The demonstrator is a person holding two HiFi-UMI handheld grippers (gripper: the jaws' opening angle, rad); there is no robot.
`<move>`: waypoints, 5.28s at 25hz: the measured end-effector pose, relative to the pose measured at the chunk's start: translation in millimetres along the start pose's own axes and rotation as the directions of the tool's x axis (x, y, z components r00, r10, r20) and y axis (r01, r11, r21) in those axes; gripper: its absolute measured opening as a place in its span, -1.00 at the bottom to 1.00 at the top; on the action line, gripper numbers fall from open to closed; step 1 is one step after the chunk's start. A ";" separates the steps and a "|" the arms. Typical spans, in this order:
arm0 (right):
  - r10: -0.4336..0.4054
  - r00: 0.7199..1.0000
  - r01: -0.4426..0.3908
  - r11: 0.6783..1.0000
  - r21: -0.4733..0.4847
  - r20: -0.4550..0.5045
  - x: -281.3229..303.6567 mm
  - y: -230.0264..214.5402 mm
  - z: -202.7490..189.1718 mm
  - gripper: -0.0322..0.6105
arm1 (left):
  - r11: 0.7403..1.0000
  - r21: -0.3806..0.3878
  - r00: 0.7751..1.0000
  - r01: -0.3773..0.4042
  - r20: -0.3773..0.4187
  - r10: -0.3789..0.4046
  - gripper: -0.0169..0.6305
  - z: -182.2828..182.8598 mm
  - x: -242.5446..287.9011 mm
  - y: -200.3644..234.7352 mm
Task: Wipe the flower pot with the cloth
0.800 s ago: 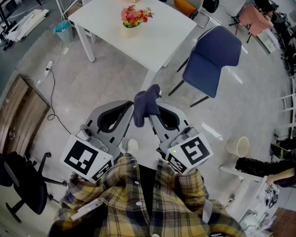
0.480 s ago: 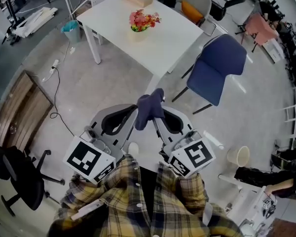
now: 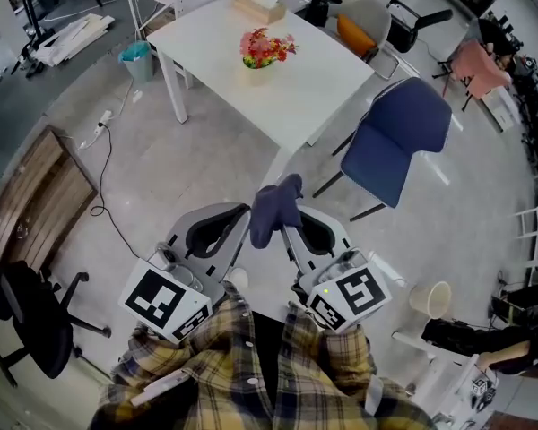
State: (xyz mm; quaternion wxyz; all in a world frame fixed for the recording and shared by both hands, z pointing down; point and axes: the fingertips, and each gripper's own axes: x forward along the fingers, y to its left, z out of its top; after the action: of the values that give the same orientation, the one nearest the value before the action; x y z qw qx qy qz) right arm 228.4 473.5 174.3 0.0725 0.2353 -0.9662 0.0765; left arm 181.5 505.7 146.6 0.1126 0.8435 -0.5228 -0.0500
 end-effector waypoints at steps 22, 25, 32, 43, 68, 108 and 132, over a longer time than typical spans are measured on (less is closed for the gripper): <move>-0.133 0.991 0.133 0.991 0.006 -0.003 184.0 -65.6 37.4 -0.87 | 0.995 0.015 0.995 0.101 -0.008 -0.100 -0.92 55.2 66.4 200.9; -0.165 0.986 0.165 0.986 0.009 0.000 215.5 -70.7 43.0 -0.86 | 0.992 0.030 0.992 0.124 -0.028 -0.123 -0.92 60.5 70.9 232.8; -0.247 0.969 0.248 0.968 0.039 -0.030 258.9 -81.8 40.3 -0.86 | 0.988 0.015 0.986 0.156 -0.063 -0.155 -0.92 61.2 81.7 289.4; -0.358 0.930 0.364 0.928 0.079 -0.081 281.8 -151.1 31.9 -0.86 | 0.983 -0.007 0.981 0.182 -0.066 -0.182 -0.92 64.1 134.6 345.2; -0.546 0.829 0.559 0.810 0.177 -0.119 278.7 -370.7 56.0 -0.86 | 0.984 0.019 0.967 0.179 -0.187 -0.172 -0.92 68.1 343.3 448.1; -0.429 0.853 0.521 0.696 0.494 -0.296 366.6 -405.1 -117.2 -0.86 | 0.882 -0.147 0.722 0.448 -0.522 -0.454 0.10 -141.9 349.8 459.0; -0.327 0.895 0.447 0.674 0.588 -0.305 403.1 -398.7 -152.1 -0.86 | 0.872 0.004 0.747 0.490 -0.518 -0.417 0.21 -169.1 378.6 449.0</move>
State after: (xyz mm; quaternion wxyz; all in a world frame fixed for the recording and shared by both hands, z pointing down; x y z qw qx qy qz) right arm 75.7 -27.4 439.4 0.0858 0.4376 -0.7973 0.4067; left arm -5.5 -1.3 431.9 0.1697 0.9341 -0.2562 0.1816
